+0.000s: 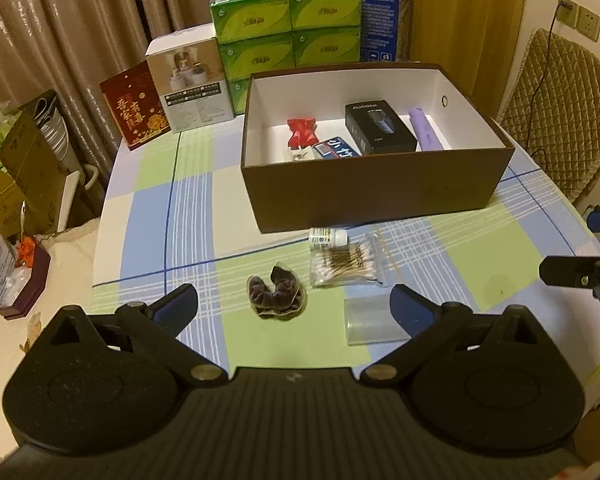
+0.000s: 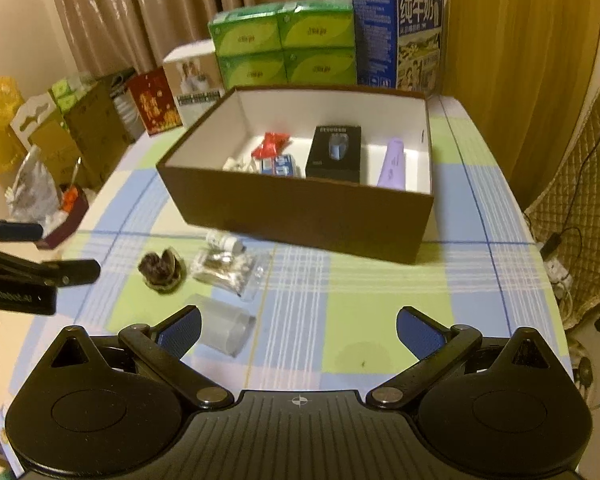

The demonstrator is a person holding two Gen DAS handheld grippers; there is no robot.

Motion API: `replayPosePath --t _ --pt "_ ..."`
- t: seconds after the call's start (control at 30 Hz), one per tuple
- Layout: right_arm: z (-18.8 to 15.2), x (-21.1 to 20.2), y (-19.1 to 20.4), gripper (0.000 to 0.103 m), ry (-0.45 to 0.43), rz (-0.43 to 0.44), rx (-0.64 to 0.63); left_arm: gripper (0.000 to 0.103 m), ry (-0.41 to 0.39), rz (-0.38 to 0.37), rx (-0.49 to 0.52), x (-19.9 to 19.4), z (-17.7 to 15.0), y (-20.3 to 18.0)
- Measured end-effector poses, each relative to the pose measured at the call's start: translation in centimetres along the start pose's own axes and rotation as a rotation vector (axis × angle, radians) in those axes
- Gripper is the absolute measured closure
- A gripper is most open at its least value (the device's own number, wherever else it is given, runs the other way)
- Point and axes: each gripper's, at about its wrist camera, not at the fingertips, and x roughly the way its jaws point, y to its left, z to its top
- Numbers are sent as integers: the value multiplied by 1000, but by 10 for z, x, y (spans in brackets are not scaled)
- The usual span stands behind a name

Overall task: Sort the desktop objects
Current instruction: 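Move both tools toward the scrunchie, swab bag and clear container on the table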

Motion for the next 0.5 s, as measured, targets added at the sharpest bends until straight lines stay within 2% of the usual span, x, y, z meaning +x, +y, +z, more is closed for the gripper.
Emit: replayPosePath --t 0.5 --pt "-18 17 4 2 73 59 51 1 66 -1 -28 10 -22 1"
